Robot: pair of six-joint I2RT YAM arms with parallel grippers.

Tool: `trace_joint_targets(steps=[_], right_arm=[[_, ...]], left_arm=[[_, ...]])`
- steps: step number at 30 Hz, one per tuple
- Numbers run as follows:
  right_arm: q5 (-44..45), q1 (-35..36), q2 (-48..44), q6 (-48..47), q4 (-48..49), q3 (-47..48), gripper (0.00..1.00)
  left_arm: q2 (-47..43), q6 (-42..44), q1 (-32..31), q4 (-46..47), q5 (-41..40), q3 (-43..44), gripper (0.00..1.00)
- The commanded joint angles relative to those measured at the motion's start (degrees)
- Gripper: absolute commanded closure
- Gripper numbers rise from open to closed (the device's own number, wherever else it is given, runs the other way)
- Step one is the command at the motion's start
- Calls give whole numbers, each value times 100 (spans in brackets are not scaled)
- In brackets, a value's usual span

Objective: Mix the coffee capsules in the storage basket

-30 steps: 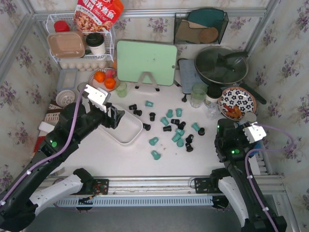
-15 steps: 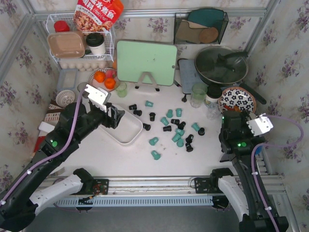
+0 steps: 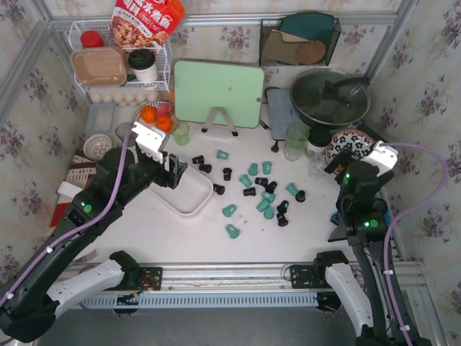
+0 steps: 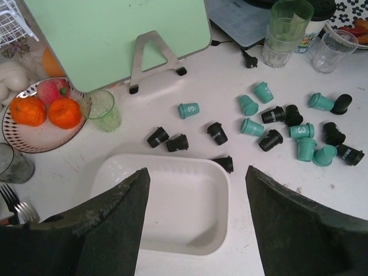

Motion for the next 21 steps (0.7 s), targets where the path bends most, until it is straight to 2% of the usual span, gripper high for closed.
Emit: trace_joint_targets(steps=[1, 8, 10, 11, 13, 15, 17, 21], right_arm=[[-1973, -5, 0, -793, 1098, -55, 0], [-3179, -3, 587, -593, 1686, -30, 0], [-3181, -2, 520, -430, 2034, -223, 0], [-3043, -3, 462, -294, 2238, -350, 0], [-2951, -8, 384, -159, 2668, -601, 0], [-3140, -11, 463, -178, 2925, -708, 0], [-3409, -11, 677, -206, 2925, -664, 0], [-4081, -13, 1253, -326, 2829, -545, 0]], left_arm=[[60, -86, 55, 27, -28, 13, 29], [169, -228, 146, 11, -155, -17, 26], [214, -286, 168, 10, -238, -27, 25], [244, -326, 187, 4, -295, -35, 23], [319, -496, 221, -23, -470, -52, 12], [418, -606, 250, -62, -602, -51, 8], [544, -746, 253, -167, -747, -6, 0], [842, -1416, 261, -671, -1549, 208, 1]])
